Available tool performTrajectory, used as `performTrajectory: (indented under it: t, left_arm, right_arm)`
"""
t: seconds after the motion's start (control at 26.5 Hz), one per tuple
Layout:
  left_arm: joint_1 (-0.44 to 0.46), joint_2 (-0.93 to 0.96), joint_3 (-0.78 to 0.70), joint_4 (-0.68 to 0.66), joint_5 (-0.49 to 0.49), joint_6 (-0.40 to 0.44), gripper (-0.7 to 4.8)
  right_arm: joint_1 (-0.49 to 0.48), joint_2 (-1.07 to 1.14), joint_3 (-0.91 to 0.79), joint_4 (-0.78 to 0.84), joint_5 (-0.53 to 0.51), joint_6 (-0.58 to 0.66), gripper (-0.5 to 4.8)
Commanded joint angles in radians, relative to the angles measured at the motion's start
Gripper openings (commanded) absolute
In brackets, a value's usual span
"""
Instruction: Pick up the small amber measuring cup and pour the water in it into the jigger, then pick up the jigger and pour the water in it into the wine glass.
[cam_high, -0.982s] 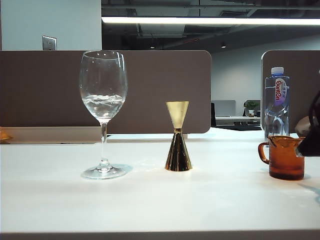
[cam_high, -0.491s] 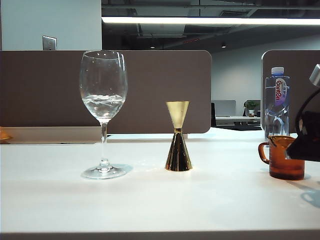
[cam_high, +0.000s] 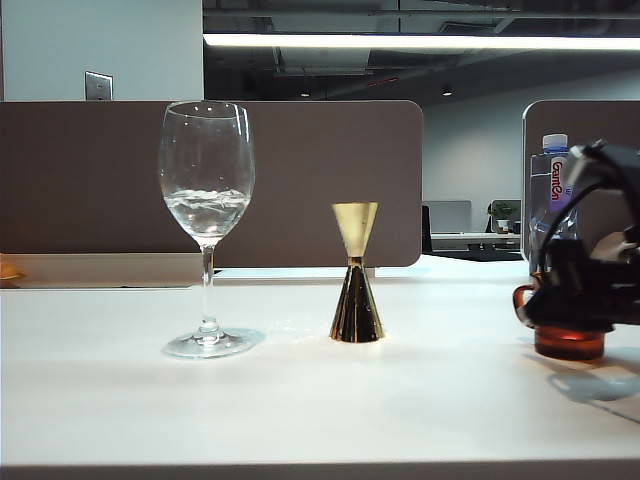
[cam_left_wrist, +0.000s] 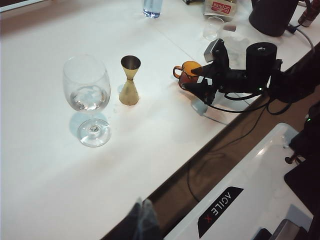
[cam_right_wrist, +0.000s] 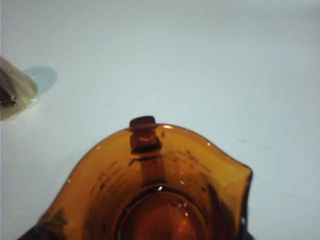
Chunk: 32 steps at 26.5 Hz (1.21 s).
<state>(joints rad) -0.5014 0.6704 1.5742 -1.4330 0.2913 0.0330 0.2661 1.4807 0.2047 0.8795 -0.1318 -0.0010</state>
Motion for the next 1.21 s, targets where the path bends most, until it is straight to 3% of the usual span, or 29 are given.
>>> performTrajectory:
  t: [0.04,0.26,0.98,1.1,1.21]
  left_arm:
    - [0.001,0.0,0.003,-0.006,0.001,0.004,-0.02]
    - [0.001,0.0,0.003,-0.006,0.001,0.004,-0.02]
    - [0.001,0.0,0.003,-0.006,0.001,0.004,-0.02]
    - [0.001,0.0,0.003,-0.006,0.001,0.004,-0.02]
    - [0.001,0.0,0.003,-0.006,0.001,0.004,-0.02]
  right_arm:
    - [0.006,0.05,0.023,0.037,0.0,-0.051,3.82]
    - [0.005,0.085,0.06,0.084,0.003,-0.109,3.82]
    - [-0.051,0.085,0.056,0.045,-0.001,-0.108,3.77]
    - [-0.052,0.085,0.056,0.045,-0.001,-0.108,3.3]
    - [-0.052,0.085,0.056,0.045,-0.001,-0.108,3.22]
